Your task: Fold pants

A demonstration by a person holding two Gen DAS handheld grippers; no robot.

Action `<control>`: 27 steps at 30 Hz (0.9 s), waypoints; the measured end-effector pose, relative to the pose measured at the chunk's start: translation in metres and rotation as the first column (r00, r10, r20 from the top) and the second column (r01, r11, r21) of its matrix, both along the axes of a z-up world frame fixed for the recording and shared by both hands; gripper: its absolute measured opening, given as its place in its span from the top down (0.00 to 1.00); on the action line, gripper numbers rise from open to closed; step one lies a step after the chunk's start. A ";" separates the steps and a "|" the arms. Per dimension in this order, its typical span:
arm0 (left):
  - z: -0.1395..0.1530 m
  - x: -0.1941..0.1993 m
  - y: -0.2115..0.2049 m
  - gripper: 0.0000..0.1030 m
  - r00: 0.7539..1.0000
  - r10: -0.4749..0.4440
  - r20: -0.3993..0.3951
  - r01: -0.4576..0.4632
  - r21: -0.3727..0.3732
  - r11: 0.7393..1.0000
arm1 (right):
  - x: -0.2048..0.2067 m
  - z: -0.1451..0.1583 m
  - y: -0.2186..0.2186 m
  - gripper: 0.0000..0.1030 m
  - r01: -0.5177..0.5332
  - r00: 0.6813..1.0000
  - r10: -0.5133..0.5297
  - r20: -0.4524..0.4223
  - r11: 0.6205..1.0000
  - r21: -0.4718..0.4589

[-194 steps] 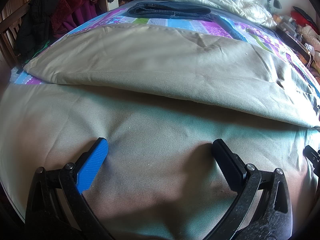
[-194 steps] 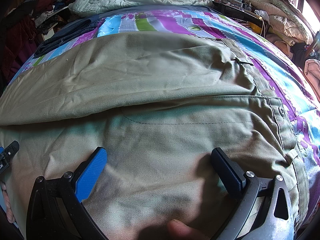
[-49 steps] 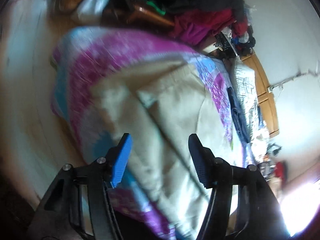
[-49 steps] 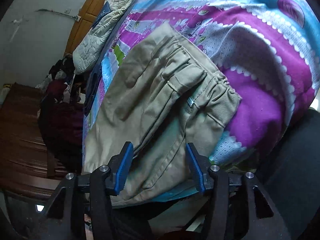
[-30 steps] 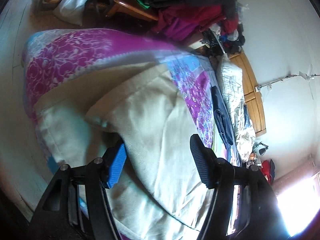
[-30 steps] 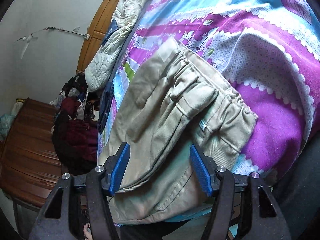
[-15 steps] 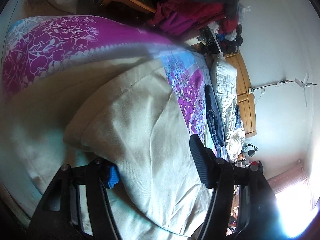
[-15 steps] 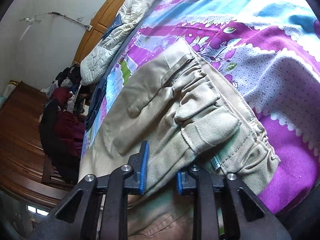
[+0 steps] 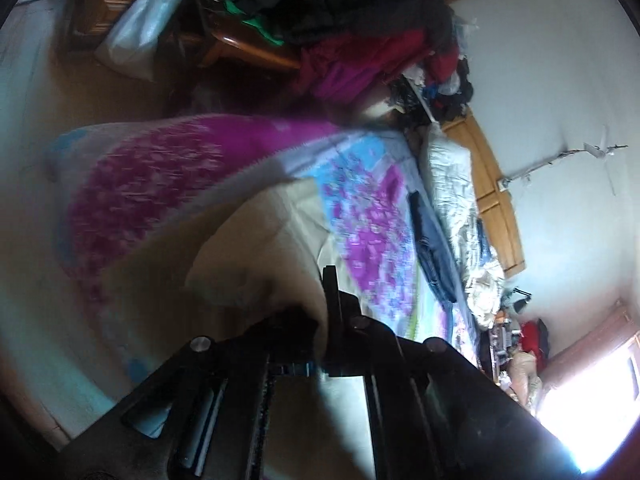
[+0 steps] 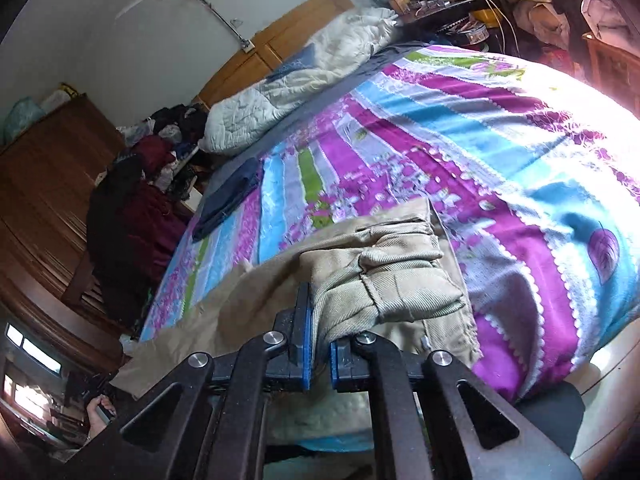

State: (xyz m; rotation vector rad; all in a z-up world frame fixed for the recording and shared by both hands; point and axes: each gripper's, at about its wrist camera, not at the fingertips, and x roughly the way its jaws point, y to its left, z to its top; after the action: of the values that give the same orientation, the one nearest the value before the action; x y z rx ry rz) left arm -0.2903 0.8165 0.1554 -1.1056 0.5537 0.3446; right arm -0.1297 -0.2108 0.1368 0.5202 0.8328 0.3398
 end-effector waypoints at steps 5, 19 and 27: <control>-0.069 -0.015 -0.001 0.96 0.993 0.013 -0.114 -0.024 -0.098 0.995 | 0.000 -0.066 -0.001 0.92 0.029 0.985 -0.036 -0.166 0.999 -0.045; -0.055 -0.018 0.003 0.84 0.985 0.021 -0.169 -0.022 -0.005 1.000 | -0.016 -0.087 -0.037 0.60 0.072 0.961 -0.088 -0.264 0.995 -0.069; 0.014 -0.050 0.014 0.66 0.973 0.157 -0.171 -0.108 0.267 0.958 | 0.009 0.017 0.029 0.57 -0.001 0.999 0.028 0.042 0.845 -0.535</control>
State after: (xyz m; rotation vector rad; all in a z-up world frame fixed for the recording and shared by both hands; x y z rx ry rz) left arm -0.3399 0.8301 0.1690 -0.8649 0.5866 0.6279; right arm -0.1205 -0.1818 0.1537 -0.0208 0.8419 0.1184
